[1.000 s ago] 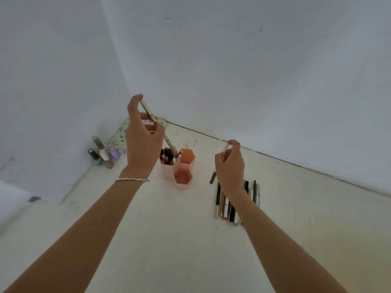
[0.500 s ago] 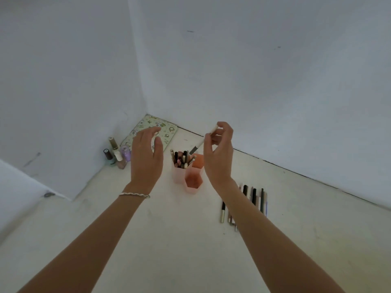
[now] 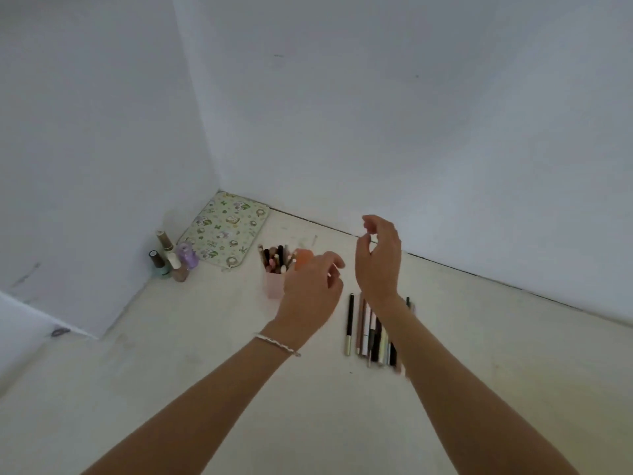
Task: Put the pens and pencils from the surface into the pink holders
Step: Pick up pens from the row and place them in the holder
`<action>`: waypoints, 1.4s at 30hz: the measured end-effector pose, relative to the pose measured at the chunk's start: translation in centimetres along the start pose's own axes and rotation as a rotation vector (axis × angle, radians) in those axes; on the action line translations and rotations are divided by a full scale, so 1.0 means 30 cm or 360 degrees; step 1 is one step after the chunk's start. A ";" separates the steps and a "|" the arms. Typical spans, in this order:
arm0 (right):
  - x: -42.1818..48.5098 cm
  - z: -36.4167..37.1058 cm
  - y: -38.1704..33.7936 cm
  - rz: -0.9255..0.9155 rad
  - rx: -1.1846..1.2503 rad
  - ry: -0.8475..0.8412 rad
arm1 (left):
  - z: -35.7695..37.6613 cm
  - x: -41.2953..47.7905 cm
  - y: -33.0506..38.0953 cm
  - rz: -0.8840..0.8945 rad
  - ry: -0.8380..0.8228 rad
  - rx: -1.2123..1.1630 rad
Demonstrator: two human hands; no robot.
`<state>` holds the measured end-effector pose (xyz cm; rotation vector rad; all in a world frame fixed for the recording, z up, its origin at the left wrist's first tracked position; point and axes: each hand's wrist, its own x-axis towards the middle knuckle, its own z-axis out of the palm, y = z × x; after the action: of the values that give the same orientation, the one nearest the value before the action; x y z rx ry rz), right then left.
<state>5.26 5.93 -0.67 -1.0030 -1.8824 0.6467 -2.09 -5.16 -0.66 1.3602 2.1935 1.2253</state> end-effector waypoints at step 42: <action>-0.183 -0.288 0.483 0.1166 -0.0212 -0.0393 | 0.248 0.081 0.065 -0.0021 0.0011 0.0026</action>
<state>19.95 9.46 -9.96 -1.7953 -1.7535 1.1124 2.41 1.07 -3.14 1.3478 2.2183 1.2116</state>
